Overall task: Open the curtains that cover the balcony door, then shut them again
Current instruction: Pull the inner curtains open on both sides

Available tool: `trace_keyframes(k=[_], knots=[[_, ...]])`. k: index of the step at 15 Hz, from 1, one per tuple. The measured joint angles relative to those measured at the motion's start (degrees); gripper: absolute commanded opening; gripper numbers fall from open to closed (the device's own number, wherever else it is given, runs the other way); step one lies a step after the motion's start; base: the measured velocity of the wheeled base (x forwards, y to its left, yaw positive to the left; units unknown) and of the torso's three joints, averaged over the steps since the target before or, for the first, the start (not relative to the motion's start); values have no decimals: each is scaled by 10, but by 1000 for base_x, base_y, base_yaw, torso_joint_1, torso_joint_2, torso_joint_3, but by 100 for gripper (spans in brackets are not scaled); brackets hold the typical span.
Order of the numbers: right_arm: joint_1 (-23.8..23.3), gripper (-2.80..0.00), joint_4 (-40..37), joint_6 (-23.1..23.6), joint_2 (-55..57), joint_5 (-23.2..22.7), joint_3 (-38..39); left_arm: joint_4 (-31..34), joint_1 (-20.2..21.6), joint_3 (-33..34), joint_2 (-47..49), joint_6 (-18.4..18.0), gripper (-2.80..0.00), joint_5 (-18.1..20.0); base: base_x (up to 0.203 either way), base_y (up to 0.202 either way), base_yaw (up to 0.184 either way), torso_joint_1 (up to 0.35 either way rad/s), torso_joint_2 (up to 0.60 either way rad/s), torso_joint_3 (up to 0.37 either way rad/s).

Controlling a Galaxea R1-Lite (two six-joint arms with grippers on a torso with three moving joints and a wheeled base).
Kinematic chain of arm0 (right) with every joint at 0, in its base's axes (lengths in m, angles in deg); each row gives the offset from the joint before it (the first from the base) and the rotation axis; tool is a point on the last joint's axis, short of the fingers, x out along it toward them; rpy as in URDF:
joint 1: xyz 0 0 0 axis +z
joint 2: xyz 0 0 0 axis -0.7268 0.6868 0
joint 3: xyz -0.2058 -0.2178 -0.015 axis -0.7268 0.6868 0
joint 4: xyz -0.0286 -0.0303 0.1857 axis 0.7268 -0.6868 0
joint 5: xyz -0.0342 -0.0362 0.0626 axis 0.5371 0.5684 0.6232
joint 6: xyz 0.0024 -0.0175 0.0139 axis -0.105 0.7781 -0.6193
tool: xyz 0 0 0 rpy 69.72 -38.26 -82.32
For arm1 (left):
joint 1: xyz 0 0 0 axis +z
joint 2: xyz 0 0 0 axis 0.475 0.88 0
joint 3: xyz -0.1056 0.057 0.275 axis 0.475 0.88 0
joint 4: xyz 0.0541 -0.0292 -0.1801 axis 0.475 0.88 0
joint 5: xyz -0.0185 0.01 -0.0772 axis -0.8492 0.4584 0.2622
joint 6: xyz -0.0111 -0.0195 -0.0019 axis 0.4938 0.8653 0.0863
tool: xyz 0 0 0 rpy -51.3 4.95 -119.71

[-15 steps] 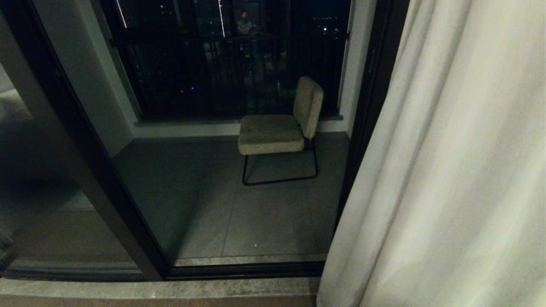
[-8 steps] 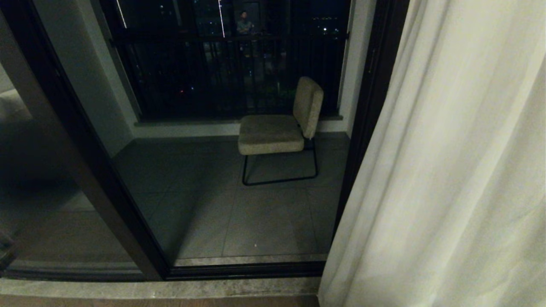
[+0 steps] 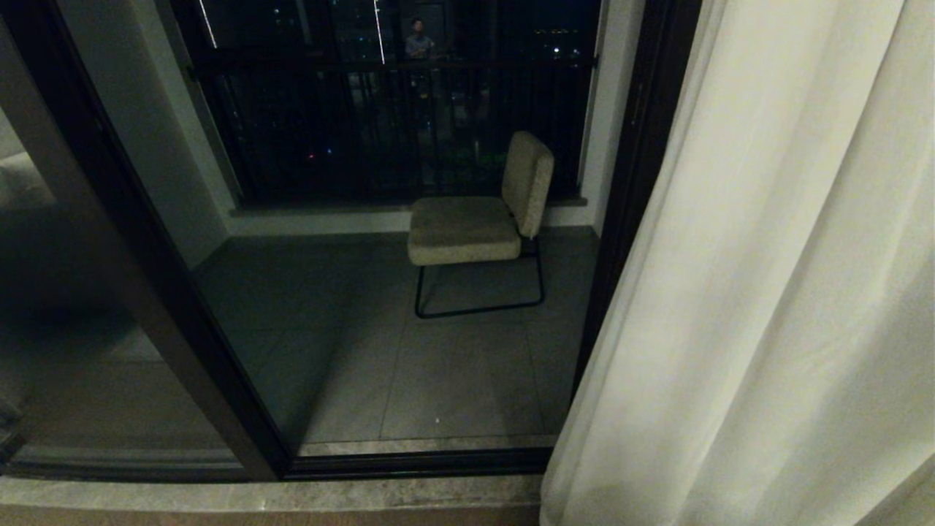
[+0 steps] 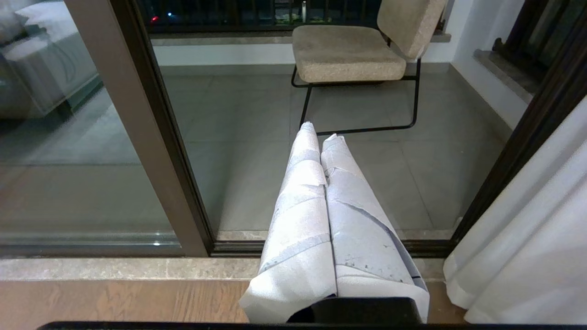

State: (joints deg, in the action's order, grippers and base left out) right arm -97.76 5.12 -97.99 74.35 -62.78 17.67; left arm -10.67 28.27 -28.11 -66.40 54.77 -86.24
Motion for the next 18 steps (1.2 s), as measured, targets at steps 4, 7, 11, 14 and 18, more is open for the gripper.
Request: trace_keyframes(k=[4,7,11,14,18], knots=[[4,0,0,-2,-21,-5,21,0,0,0,0,0,-280,0,0,0,0,0,0,0],[4,0,0,-2,-57,-21,65,0,0,0,0,0,-280,0,0,0,0,0,0,0],[4,0,-3,-2,-137,-42,161,0,0,0,0,0,-280,0,0,0,0,0,0,0],[8,0,-10,-3,-221,-52,236,0,0,0,0,0,-280,0,0,0,0,0,0,0],[56,-280,-13,0,-319,-53,304,0,0,0,0,0,-280,0,0,0,0,0,0,0]])
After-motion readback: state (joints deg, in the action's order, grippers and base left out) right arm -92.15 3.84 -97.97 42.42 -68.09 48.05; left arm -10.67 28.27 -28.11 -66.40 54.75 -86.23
